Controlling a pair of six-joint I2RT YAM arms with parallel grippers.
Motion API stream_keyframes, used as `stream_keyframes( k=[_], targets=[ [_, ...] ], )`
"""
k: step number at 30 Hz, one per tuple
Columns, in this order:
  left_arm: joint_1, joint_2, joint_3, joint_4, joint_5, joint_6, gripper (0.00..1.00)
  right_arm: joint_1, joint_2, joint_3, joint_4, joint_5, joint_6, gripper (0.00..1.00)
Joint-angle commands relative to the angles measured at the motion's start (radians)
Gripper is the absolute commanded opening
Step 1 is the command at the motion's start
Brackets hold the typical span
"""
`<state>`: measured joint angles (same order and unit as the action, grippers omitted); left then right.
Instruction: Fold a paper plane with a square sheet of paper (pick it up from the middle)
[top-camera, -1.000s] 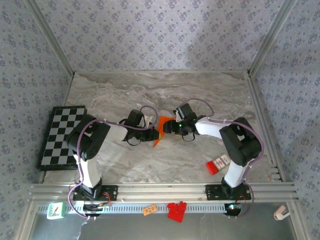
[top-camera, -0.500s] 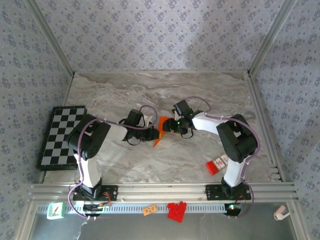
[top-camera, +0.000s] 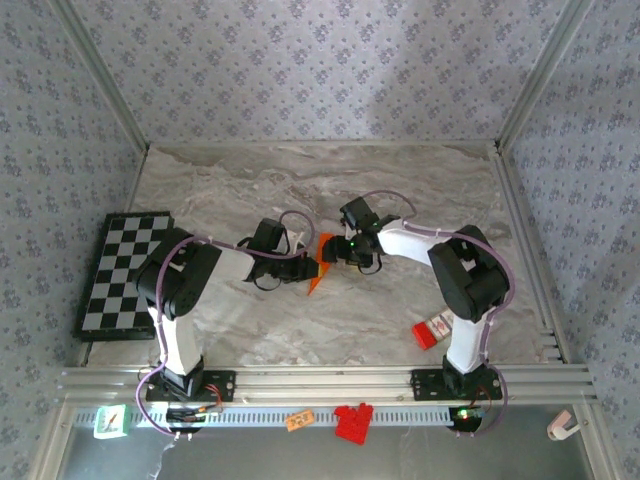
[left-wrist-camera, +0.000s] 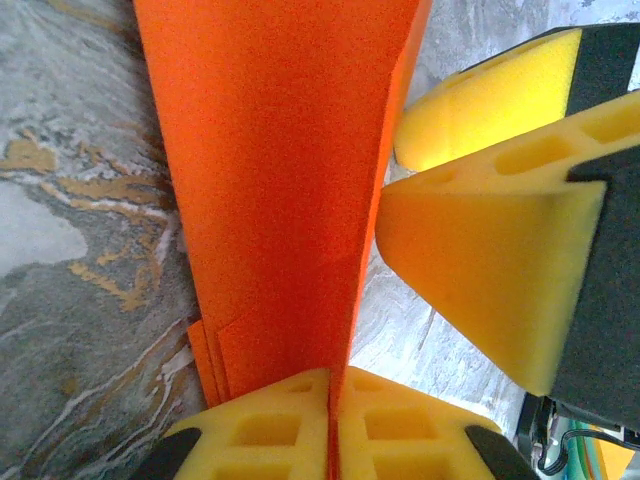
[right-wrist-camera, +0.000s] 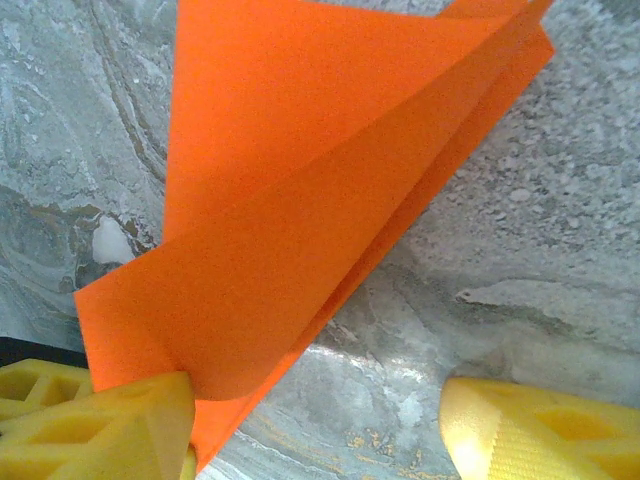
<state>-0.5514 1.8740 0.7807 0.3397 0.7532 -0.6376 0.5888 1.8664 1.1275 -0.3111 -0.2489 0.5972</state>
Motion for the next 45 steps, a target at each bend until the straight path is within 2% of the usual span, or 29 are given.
stream_keyframes(
  k=[1, 7, 11, 18, 22, 29, 34, 45],
  targets=[
    [-0.001, 0.04, 0.004, -0.057, -0.038, 0.024, 0.09, 0.022, 0.115, -0.02, 0.045, 0.034, 0.01, 0.72],
    [-0.001, 0.045, 0.01, -0.076, -0.037, 0.021, 0.06, 0.02, 0.118, -0.012, 0.03, 0.025, 0.021, 0.72],
    [0.005, 0.049, 0.008, -0.079, -0.033, 0.011, 0.04, 0.013, 0.067, -0.026, 0.055, -0.01, 0.023, 0.72],
    [0.015, 0.057, 0.002, -0.071, -0.012, -0.01, 0.02, -0.026, -0.159, -0.158, 0.23, -0.085, 0.024, 0.72],
    [0.018, 0.063, 0.003, -0.066, -0.006, -0.019, 0.01, -0.038, -0.225, -0.236, 0.354, -0.166, 0.016, 0.7],
    [0.021, 0.068, 0.0, -0.058, -0.003, -0.024, 0.01, -0.049, -0.147, -0.278, 0.54, -0.293, 0.086, 0.49],
    [0.022, 0.071, 0.0, -0.058, -0.003, -0.026, 0.0, -0.053, -0.082, -0.26, 0.599, -0.334, 0.109, 0.39],
    [0.024, 0.074, 0.002, -0.057, 0.002, -0.029, 0.02, -0.05, 0.001, -0.221, 0.6, -0.365, 0.112, 0.35]
  ],
)
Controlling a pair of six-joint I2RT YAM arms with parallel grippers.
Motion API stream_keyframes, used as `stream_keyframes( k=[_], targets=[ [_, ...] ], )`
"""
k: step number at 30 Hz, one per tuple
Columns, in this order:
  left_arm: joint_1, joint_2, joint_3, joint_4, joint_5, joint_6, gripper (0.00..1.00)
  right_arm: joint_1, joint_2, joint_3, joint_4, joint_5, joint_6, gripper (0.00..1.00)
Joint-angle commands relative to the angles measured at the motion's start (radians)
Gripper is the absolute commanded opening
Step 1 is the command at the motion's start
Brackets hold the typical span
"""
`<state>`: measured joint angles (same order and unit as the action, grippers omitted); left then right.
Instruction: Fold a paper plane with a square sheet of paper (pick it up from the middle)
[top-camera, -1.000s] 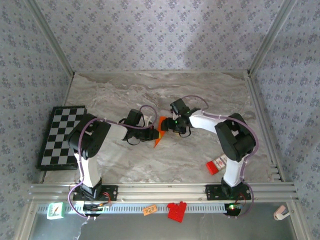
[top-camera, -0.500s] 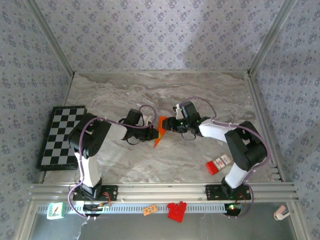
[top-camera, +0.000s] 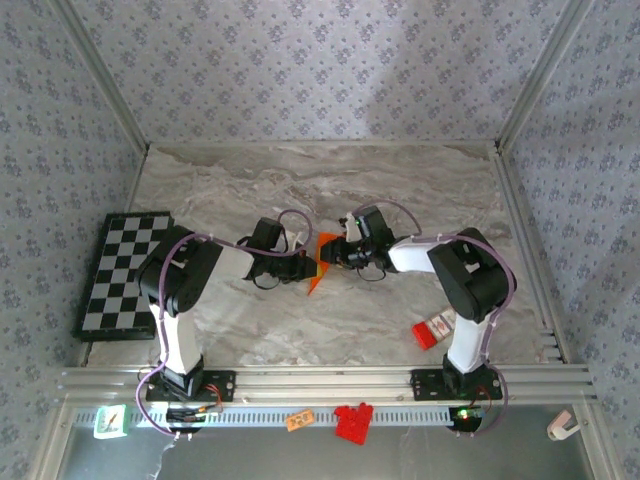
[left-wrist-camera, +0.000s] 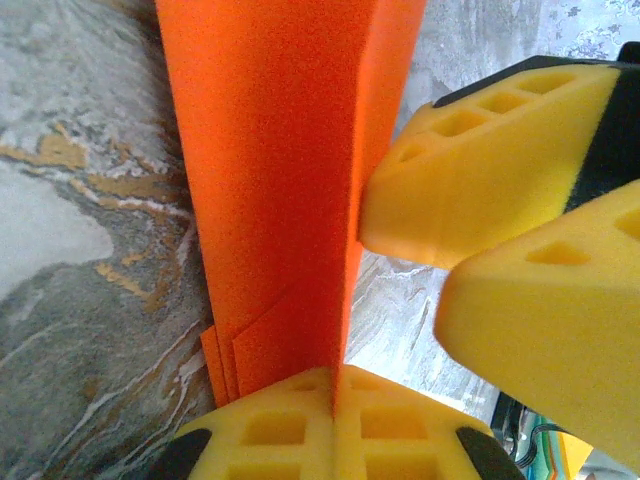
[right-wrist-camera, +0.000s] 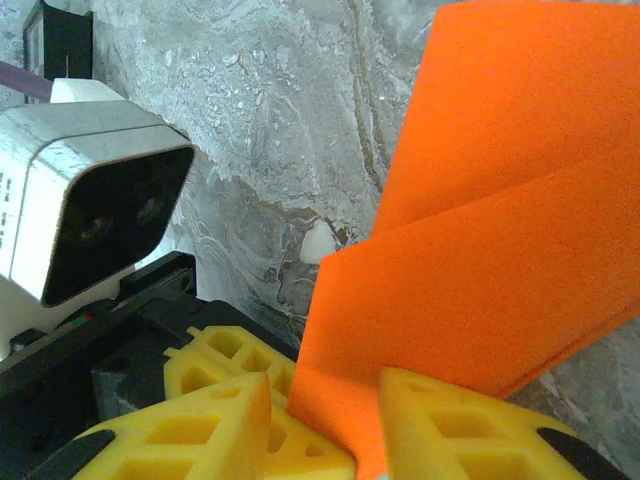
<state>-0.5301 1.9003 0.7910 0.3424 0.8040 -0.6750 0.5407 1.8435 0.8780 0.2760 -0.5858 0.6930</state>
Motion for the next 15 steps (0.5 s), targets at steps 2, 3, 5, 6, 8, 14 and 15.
stream_keyframes(
  k=[2, 3, 5, 6, 8, 14, 15],
  targets=[
    [0.003, 0.047, -0.011, -0.057, -0.049, 0.008, 0.04, -0.001, 0.034, 0.034, 0.01, -0.031, 0.015, 0.35],
    [0.002, 0.048, -0.01, -0.058, -0.048, 0.007, 0.05, -0.001, 0.037, 0.036, 0.008, -0.031, 0.014, 0.35],
    [0.002, 0.048, -0.009, -0.059, -0.049, 0.008, 0.06, 0.0, 0.044, 0.041, 0.002, -0.032, 0.014, 0.35],
    [0.003, 0.049, -0.009, -0.059, -0.049, 0.007, 0.07, 0.001, 0.047, 0.044, -0.001, -0.032, 0.013, 0.35],
    [0.003, 0.049, -0.009, -0.059, -0.049, 0.008, 0.07, 0.002, 0.054, 0.048, -0.009, -0.032, 0.01, 0.35],
    [0.003, 0.046, -0.012, -0.063, -0.049, 0.011, 0.09, 0.005, 0.071, 0.066, -0.043, -0.021, 0.004, 0.36],
    [0.003, 0.046, -0.012, -0.063, -0.048, 0.011, 0.09, 0.005, 0.074, 0.067, -0.049, -0.018, 0.002, 0.35]
  ],
)
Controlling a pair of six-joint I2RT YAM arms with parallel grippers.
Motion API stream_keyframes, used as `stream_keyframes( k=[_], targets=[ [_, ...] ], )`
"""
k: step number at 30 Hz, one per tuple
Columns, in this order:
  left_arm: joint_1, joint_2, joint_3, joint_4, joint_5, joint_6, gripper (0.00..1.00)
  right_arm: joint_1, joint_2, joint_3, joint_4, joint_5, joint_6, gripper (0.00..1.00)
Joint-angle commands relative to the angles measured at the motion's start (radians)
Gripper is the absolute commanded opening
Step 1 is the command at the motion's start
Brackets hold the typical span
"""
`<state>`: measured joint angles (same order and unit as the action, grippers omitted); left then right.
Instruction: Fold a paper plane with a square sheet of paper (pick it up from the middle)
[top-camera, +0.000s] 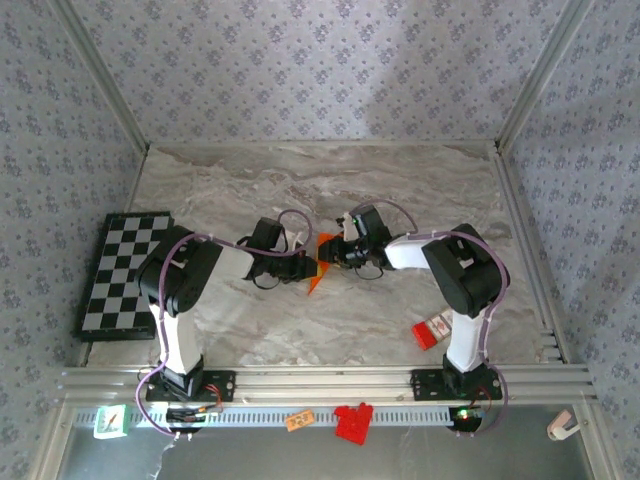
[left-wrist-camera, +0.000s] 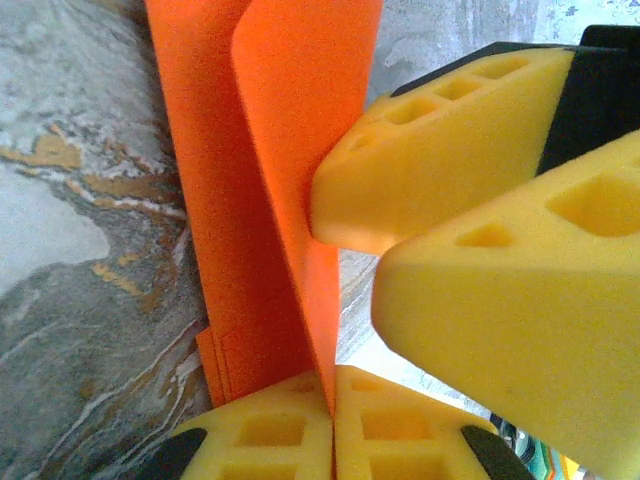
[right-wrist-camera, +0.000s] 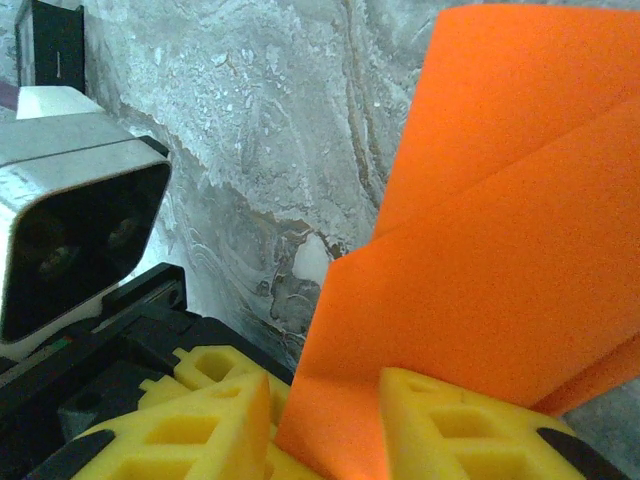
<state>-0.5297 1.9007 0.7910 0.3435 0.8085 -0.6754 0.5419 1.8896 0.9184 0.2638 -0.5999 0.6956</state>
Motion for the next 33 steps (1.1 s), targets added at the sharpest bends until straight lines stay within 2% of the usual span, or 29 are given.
stream_keyframes(
  k=[1, 14, 27, 33],
  targets=[
    [0.002, 0.044, -0.013, -0.066, -0.055, 0.011, 0.09, 0.004, 0.03, 0.027, -0.043, 0.001, -0.001, 0.36],
    [0.003, 0.012, -0.021, -0.084, -0.055, 0.011, 0.11, 0.004, 0.055, 0.04, -0.087, 0.033, -0.001, 0.36],
    [0.003, -0.09, -0.058, -0.13, -0.043, -0.011, 0.13, 0.005, 0.065, 0.048, -0.13, 0.055, -0.003, 0.36],
    [0.002, -0.17, -0.066, -0.183, -0.064, -0.003, 0.18, 0.006, 0.063, 0.052, -0.145, 0.06, -0.007, 0.35]
  ],
)
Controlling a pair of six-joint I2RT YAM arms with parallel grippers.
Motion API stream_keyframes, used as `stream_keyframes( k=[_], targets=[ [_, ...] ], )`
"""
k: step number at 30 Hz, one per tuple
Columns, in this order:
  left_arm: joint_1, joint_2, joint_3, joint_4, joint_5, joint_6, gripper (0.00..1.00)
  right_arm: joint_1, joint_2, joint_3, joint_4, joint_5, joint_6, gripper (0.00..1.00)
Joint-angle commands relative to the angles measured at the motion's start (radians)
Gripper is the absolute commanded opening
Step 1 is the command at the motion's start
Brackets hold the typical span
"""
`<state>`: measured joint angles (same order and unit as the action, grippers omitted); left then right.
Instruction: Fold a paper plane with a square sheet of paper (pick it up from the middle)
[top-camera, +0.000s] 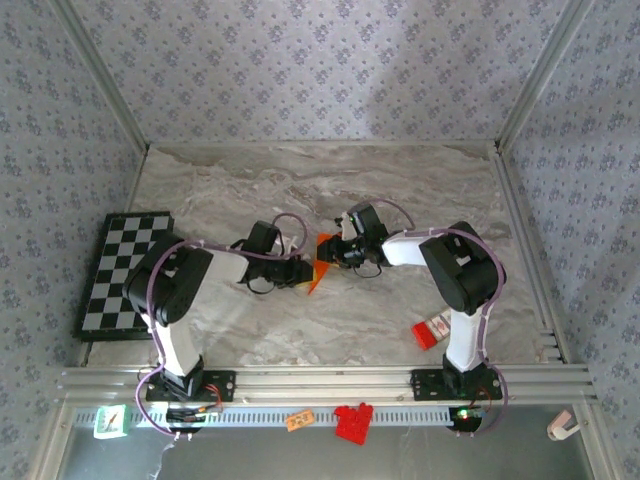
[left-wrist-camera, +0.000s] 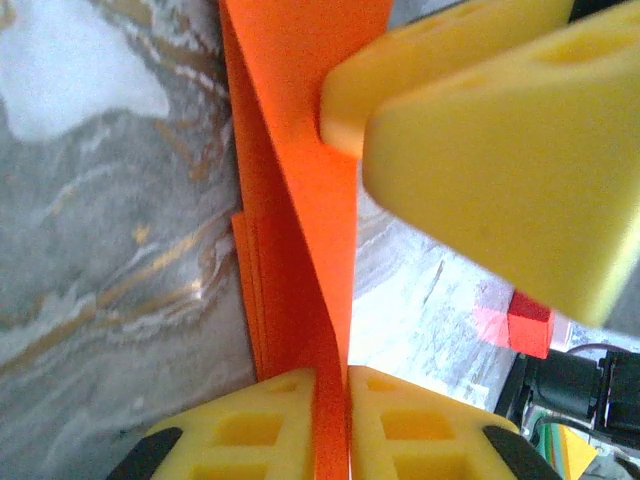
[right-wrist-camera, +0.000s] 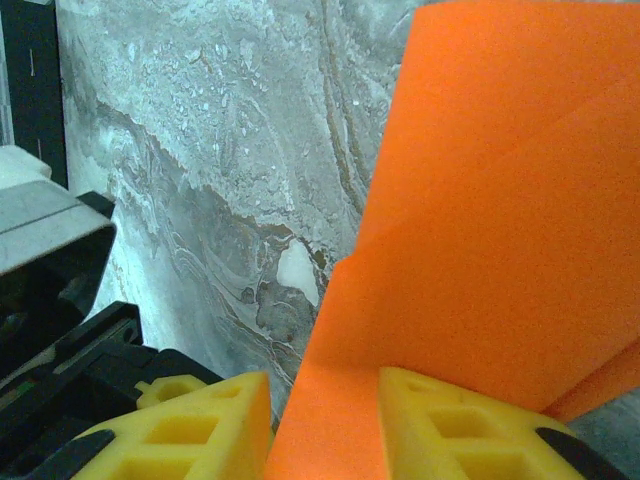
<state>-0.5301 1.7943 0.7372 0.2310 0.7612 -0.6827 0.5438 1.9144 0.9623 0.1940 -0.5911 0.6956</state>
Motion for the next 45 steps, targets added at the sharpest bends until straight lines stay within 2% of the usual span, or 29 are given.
stream_keyframes(
  k=[1, 5, 10, 19, 27, 45],
  targets=[
    [0.002, -0.079, -0.012, -0.083, -0.028, 0.007, 0.2, 0.005, 0.039, 0.009, -0.077, 0.051, -0.008, 0.35],
    [0.003, -0.168, -0.014, -0.13, -0.088, 0.017, 0.23, 0.007, 0.036, 0.015, -0.092, 0.059, -0.011, 0.34],
    [-0.01, -0.211, -0.012, -0.105, -0.123, -0.012, 0.18, 0.01, 0.035, 0.025, -0.116, 0.068, -0.017, 0.3],
    [-0.074, -0.128, 0.072, -0.127, -0.122, -0.012, 0.12, 0.013, 0.04, 0.043, -0.146, 0.078, -0.025, 0.27],
    [-0.089, -0.058, 0.12, -0.209, -0.128, 0.002, 0.09, 0.016, 0.043, 0.049, -0.16, 0.084, -0.025, 0.27],
    [-0.1, -0.001, 0.12, -0.234, -0.169, -0.002, 0.06, 0.019, 0.049, 0.059, -0.188, 0.099, -0.028, 0.25]
  ],
)
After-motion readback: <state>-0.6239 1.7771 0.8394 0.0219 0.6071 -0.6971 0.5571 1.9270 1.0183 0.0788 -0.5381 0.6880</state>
